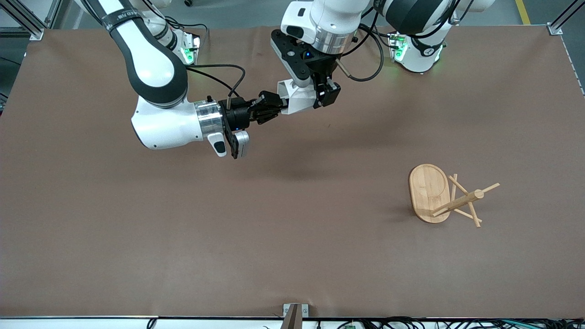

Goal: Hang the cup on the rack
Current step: 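Grasp the cup with the left gripper while the right gripper releases it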

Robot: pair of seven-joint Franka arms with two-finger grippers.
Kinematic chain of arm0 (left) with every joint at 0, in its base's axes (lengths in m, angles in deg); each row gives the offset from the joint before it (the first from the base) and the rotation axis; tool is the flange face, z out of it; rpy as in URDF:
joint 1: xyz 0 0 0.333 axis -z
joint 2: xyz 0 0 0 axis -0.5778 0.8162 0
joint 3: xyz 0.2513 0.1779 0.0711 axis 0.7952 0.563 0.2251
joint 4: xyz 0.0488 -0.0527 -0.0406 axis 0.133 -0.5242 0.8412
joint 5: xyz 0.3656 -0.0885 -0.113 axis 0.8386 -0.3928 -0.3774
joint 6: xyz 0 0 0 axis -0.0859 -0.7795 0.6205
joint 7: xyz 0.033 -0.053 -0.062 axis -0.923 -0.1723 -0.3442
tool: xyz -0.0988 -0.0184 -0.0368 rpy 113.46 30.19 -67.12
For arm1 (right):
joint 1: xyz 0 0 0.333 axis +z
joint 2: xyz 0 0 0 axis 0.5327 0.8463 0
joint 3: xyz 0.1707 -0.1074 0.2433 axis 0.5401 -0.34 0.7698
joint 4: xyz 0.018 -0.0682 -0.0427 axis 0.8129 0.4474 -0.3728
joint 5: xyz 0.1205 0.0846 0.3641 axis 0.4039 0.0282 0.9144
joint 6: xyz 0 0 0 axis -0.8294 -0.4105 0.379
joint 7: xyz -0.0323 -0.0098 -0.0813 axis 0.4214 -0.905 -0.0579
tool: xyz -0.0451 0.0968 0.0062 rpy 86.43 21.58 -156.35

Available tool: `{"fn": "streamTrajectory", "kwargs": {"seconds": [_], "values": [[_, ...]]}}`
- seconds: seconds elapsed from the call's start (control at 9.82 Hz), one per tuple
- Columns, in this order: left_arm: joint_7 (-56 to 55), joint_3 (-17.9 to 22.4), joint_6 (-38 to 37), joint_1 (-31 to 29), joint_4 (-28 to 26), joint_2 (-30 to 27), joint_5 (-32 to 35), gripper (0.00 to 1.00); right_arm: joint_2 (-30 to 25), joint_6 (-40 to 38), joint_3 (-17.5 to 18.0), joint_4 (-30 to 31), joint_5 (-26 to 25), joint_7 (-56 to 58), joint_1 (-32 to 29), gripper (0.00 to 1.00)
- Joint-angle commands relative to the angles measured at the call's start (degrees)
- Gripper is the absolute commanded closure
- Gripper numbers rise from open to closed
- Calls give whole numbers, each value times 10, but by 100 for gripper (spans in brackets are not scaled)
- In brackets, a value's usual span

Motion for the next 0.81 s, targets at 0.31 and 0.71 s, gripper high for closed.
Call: {"fn": "streamTrajectory", "kwargs": {"seconds": [0.31,0.71], "values": [[-16,5,3,-8,-5,16,14,99,-24,-10,13,-6,14,-10,-16,0],[-104,10,0,-55,-7,12,14,99,-70,-6,-68,2,-95,-19,-27,0]]}}
